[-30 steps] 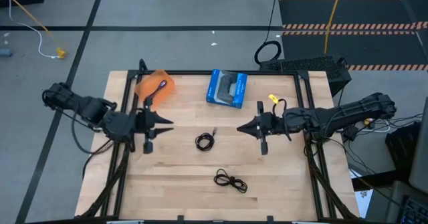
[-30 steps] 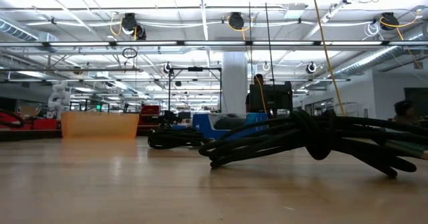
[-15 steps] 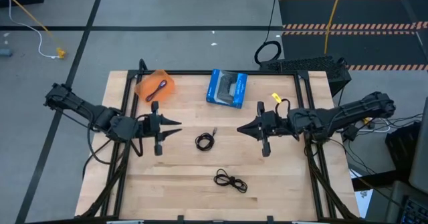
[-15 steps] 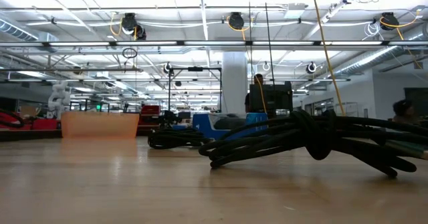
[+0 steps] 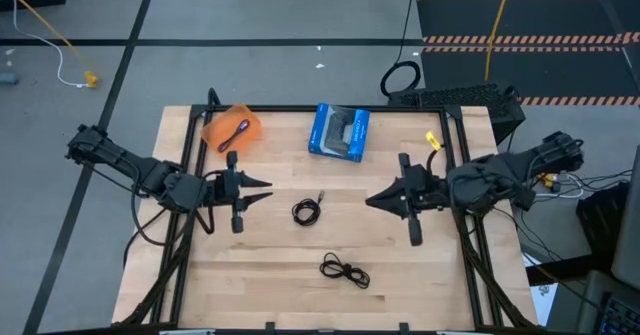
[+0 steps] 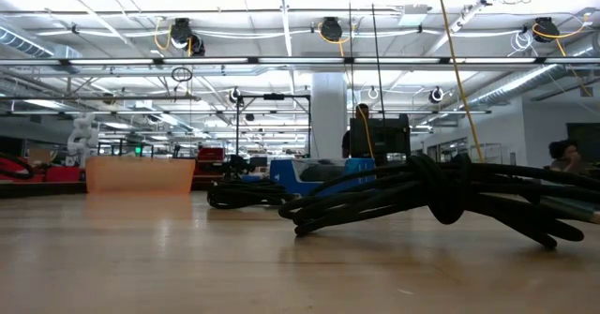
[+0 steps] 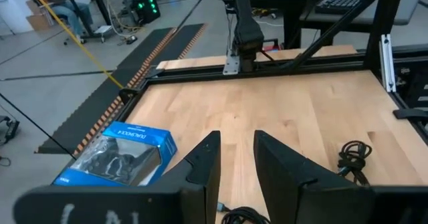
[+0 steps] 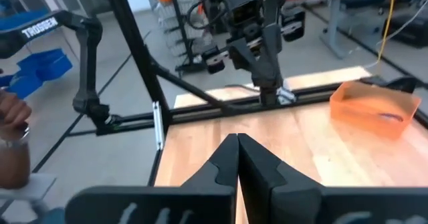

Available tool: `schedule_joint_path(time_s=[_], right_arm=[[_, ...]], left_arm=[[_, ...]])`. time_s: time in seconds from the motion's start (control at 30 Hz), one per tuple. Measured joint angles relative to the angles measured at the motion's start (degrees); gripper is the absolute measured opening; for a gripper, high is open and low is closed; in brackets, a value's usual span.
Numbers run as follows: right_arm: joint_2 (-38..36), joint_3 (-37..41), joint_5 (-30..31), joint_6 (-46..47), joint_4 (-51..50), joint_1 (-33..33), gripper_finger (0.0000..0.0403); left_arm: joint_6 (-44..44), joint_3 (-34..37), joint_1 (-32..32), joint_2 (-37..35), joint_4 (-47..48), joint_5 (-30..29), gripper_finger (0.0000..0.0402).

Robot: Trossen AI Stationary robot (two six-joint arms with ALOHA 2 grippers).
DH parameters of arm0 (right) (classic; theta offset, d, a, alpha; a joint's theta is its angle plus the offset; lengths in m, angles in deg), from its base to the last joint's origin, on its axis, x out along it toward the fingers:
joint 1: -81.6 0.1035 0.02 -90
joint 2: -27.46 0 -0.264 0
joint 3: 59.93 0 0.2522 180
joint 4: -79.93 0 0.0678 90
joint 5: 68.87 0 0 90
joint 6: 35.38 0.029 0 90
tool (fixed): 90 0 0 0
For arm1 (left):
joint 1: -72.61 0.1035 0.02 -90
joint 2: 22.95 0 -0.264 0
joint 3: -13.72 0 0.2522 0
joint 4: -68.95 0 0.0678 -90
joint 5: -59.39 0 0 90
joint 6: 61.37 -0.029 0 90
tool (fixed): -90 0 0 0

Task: Pick and place USB-C Cables
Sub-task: Put the bottom black charger cable into the orange bin

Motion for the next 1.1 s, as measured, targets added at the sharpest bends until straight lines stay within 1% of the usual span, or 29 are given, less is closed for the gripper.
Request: schedule_joint_path(time_s=[0.37,0.47,0.57,0.67,0.87,1.1], right_arm=[[9.6,-18.3,-0.4,2.7,-18.5,0.7,0.0000],[12.3,-21.7,-2.1,3.4,-22.4,0.7,0.0000],[14.5,-23.2,-5.4,4.7,-25.6,0.7,0.0000],[16.1,-23.5,-9.0,8.0,-29.0,0.7,0.0000],[18.7,-23.6,-9.5,15.5,-36.6,1.7,0.0000],[20.6,-23.6,-12.5,18.6,-38.4,3.5,0.0000]], left_arm=[[2.4,0.0,0.0,0.1,-0.1,0.0,0.0092],[4.2,0.0,-0.1,0.2,0.6,0.0,0.0092],[6.6,0.0,-0.4,0.6,1.7,0.0,0.0092],[7.9,0.0,-0.8,1.7,2.0,0.0,0.0092],[8.0,0.0,-1.2,4.3,0.8,0.0,0.0092],[7.9,0.0,-1.1,5.1,-0.8,0.0,0.0092]])
